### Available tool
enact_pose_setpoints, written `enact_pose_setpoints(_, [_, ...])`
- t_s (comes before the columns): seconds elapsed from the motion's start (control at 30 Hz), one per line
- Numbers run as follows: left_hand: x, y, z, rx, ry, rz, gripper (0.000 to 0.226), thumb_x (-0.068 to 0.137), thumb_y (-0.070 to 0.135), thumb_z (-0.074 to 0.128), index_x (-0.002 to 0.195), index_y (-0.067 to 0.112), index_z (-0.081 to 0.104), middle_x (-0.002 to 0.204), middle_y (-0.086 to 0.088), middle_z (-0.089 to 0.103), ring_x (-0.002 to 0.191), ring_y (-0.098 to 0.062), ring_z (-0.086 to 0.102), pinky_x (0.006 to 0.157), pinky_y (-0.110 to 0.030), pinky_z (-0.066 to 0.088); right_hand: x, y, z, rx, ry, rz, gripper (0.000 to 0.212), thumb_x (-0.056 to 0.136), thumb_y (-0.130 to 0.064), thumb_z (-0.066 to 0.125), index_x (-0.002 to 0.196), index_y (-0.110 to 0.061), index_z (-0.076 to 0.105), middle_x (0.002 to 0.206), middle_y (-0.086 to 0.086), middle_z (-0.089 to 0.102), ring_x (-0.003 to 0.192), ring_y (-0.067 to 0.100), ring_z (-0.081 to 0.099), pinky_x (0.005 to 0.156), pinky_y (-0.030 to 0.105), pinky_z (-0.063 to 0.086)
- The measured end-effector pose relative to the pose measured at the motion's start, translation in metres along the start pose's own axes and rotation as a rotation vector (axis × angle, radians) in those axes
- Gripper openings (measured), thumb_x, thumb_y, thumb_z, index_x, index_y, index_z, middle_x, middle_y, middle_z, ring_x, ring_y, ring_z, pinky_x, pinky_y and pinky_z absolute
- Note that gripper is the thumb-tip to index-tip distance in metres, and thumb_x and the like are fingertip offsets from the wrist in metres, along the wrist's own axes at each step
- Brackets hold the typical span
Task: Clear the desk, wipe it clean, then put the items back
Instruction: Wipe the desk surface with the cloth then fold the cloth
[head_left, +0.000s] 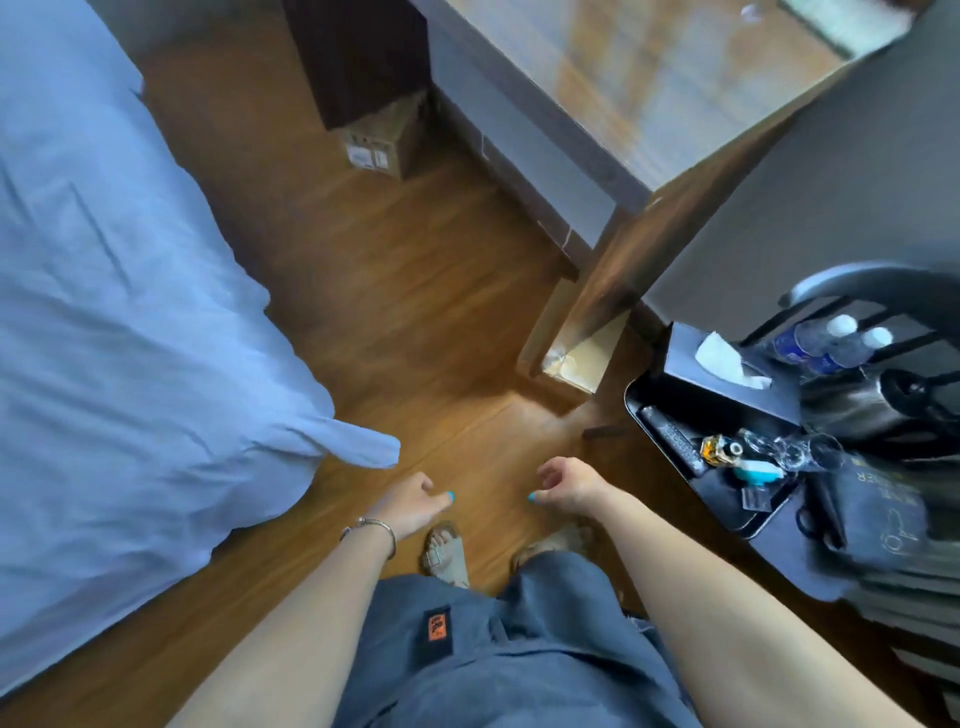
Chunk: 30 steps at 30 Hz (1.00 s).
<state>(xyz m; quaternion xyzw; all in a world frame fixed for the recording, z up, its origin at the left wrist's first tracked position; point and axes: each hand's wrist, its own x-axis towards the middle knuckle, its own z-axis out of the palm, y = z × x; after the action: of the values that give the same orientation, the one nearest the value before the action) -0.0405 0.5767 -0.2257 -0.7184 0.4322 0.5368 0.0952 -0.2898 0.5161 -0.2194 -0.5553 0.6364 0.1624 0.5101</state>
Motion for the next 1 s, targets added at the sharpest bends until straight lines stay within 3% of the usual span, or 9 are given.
enact_pose_setpoints(0.07, [-0.004, 0.009, -0.021, -0.002, 0.028, 0.033, 0.064, 0.080, 0.062, 0.054, 0.130, 0.022, 0.049, 0.109, 0.007, 0.060, 0.107, -0.017, 0.057, 0.098, -0.036, 0.046, -0.002, -0.034, -0.006, -0.049, -0.001, -0.052, 0.055, 0.083, -0.030, 0.076, 0.130, -0.009, 0.058, 0.122, 0.008, 0.062, 0.111, 0.021, 0.060, 0.090, 0.025, 0.047])
enact_pose_setpoints(0.2, [-0.010, 0.044, -0.080, 0.026, 0.172, 0.146, 0.066, 0.080, 0.058, 0.059, 0.134, 0.021, 0.049, 0.135, 0.000, 0.052, 0.120, -0.019, 0.052, 0.101, -0.034, 0.044, -0.007, -0.099, -0.042, -0.056, 0.125, -0.170, 0.053, 0.083, -0.031, 0.075, 0.130, -0.013, 0.058, 0.125, 0.006, 0.061, 0.109, 0.019, 0.059, 0.089, 0.025, 0.047])
enact_pose_setpoints(0.3, [-0.017, 0.075, -0.132, 0.045, 0.275, 0.229, 0.067, 0.083, 0.056, 0.059, 0.137, 0.019, 0.046, 0.141, -0.002, 0.044, 0.126, -0.021, 0.048, 0.103, -0.035, 0.041, -0.014, -0.139, -0.085, -0.035, 0.229, -0.242, 0.049, 0.084, -0.027, 0.075, 0.129, -0.017, 0.058, 0.126, 0.005, 0.060, 0.111, 0.018, 0.059, 0.094, 0.028, 0.049])
enact_pose_setpoints(0.5, [-0.037, 0.149, -0.236, 0.004, 0.456, 0.402, 0.076, 0.083, 0.051, 0.063, 0.146, 0.019, 0.035, 0.150, -0.004, 0.033, 0.131, -0.024, 0.044, 0.107, -0.042, 0.039, -0.025, -0.202, -0.183, 0.097, 0.442, -0.346, 0.038, 0.086, -0.023, 0.074, 0.121, -0.022, 0.059, 0.120, 0.000, 0.059, 0.106, 0.015, 0.058, 0.090, 0.027, 0.052])
enact_pose_setpoints(0.6, [-0.044, 0.194, -0.282, 0.040, 0.528, 0.482, 0.081, 0.083, 0.052, 0.064, 0.149, 0.022, 0.029, 0.155, -0.004, 0.027, 0.138, -0.027, 0.037, 0.108, -0.047, 0.039, -0.041, -0.229, -0.236, 0.275, 0.538, -0.456, 0.032, 0.087, -0.025, 0.072, 0.117, -0.022, 0.061, 0.113, -0.002, 0.063, 0.102, 0.015, 0.061, 0.089, 0.027, 0.055])
enact_pose_setpoints(0.73, [-0.044, 0.262, -0.335, 0.131, 0.599, 0.610, 0.078, 0.087, 0.050, 0.060, 0.151, 0.023, 0.025, 0.156, -0.005, 0.025, 0.142, -0.028, 0.027, 0.110, -0.048, 0.034, -0.054, -0.248, -0.317, 0.351, 0.563, -0.552, 0.037, 0.089, -0.019, 0.069, 0.124, -0.014, 0.058, 0.119, 0.004, 0.061, 0.102, 0.015, 0.059, 0.083, 0.021, 0.052])
enact_pose_setpoints(0.87, [-0.033, 0.325, -0.374, 0.169, 0.605, 0.718, 0.079, 0.086, 0.049, 0.060, 0.152, 0.026, 0.023, 0.158, -0.002, 0.022, 0.145, -0.022, 0.019, 0.114, -0.040, 0.025, -0.045, -0.244, -0.401, 0.401, 0.683, -0.557, 0.046, 0.087, -0.015, 0.071, 0.130, -0.009, 0.056, 0.122, 0.008, 0.059, 0.110, 0.020, 0.058, 0.088, 0.029, 0.049])
enact_pose_setpoints(1.0, [0.005, 0.380, -0.395, 0.196, 0.536, 0.756, 0.077, 0.087, 0.052, 0.058, 0.152, 0.032, 0.022, 0.159, 0.001, 0.020, 0.146, -0.020, 0.016, 0.115, -0.036, 0.019, -0.018, -0.220, -0.477, 0.504, 0.863, -0.520, 0.052, 0.083, -0.014, 0.075, 0.131, -0.011, 0.054, 0.120, 0.009, 0.060, 0.102, 0.021, 0.059, 0.069, 0.024, 0.047])
